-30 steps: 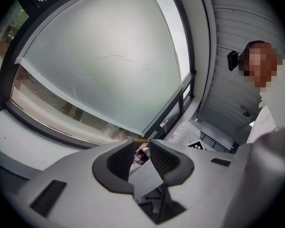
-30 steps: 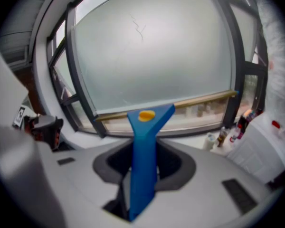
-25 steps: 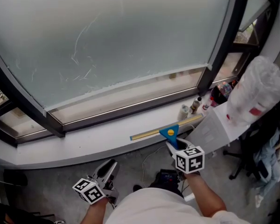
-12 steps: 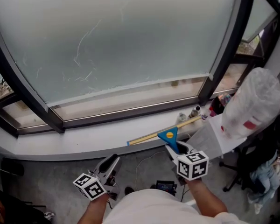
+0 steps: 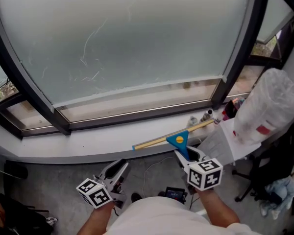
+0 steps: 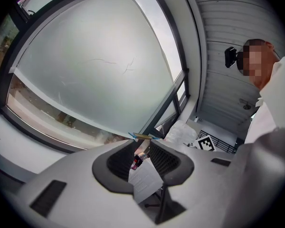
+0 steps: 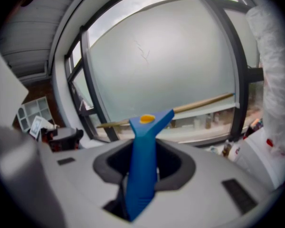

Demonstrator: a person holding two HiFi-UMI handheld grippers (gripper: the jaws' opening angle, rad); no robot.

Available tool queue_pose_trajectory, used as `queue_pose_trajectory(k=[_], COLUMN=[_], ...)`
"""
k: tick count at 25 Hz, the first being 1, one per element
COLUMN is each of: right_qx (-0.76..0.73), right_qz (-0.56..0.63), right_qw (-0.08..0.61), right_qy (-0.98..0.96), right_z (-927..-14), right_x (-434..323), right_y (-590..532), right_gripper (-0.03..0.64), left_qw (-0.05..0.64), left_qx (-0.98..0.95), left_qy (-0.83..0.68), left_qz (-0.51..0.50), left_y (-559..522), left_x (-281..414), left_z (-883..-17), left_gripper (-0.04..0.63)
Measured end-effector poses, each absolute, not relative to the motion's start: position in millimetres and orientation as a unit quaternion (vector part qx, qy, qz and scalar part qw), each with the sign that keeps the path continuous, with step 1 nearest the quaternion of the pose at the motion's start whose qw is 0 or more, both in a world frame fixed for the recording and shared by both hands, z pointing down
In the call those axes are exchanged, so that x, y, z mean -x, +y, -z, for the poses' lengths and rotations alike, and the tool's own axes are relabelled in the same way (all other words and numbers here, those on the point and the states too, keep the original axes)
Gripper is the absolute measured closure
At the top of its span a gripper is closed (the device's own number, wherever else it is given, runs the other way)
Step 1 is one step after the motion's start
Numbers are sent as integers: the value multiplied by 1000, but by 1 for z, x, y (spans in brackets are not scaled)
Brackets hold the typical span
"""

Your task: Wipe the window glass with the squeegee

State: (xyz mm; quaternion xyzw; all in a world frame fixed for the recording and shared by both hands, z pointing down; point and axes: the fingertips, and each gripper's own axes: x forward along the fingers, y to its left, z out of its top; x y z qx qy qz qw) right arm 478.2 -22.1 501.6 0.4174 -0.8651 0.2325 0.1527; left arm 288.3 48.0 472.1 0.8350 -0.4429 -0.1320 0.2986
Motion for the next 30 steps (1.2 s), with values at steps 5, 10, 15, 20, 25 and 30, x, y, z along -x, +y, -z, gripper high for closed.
queue_pose_trajectory(k=[5, 10, 15, 20, 25, 30], right_qx=[-424, -433, -442, -448, -455, -461], right_qz=[-220, -207, -199, -186, -174, -168], right_qw=[144, 140, 137, 124, 120, 115], right_qy=[-866, -866, -864, -866, -865, -864], right_z=[-495, -486, -481, -464, -454, -451], right_x=[-481, -481, -484, -485, -488, -486], right_y=[-21, -22, -19, -23, -21, -25], right_gripper=[479, 479, 479, 479, 479, 479], left_qw=[295, 294, 298, 288, 289, 286], left_qx=[-838, -842, -842, -846, -852, -857], left_qy=[-441, -435, -431, -427, -415, -407], left_qz=[128, 126, 128, 136, 139, 138], left_y=[52, 53, 57, 55, 56, 53], left_x=[-290, -291, -293, -296, -307, -310], left_z=[-471, -468, -469, -457, -452, -452], left_gripper=[471, 471, 471, 471, 471, 471])
